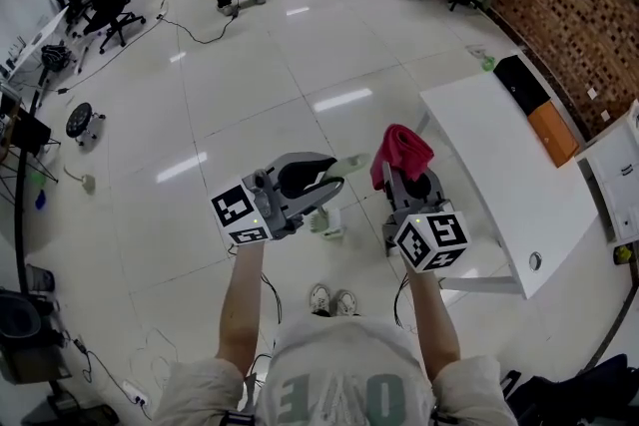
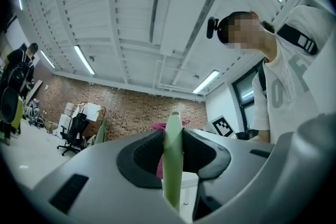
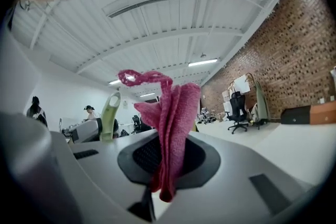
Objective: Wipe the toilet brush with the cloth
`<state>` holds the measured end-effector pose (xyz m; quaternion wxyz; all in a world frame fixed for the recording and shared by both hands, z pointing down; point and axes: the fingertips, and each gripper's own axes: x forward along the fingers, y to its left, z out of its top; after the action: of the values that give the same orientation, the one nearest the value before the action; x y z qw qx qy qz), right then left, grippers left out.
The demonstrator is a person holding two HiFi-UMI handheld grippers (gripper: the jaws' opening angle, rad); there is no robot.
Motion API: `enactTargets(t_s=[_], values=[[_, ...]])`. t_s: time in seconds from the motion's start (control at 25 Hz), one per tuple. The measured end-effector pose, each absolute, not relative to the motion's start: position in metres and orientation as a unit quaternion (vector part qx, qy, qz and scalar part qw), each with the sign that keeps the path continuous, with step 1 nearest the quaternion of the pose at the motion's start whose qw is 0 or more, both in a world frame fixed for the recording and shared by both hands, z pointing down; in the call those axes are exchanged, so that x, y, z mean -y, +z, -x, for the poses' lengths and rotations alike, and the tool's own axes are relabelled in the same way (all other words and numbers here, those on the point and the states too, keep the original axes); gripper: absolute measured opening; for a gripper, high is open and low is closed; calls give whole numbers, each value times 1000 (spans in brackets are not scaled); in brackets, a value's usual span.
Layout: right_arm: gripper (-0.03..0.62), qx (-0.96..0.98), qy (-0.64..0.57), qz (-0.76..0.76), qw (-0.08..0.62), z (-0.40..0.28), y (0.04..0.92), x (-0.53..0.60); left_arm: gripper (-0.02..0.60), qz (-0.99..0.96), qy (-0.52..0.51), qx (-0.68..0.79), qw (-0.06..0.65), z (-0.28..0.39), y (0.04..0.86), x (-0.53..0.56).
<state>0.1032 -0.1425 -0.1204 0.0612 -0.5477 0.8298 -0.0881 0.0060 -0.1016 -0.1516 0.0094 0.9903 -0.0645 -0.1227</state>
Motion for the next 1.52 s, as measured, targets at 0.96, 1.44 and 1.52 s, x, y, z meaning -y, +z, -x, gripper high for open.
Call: enactTargets(t_s=[0.96, 1.44, 1.52], values=[[32, -838, -146, 522, 63, -121, -75, 183, 121, -993, -103, 52, 25, -20, -100, 143], [31, -886, -108, 445, 70, -106, 269, 237, 121, -995, -84, 44, 18, -23, 235, 184], [31, -884, -106, 448, 84, -104, 351, 251, 121, -995, -89, 38, 3, -18, 309, 192]])
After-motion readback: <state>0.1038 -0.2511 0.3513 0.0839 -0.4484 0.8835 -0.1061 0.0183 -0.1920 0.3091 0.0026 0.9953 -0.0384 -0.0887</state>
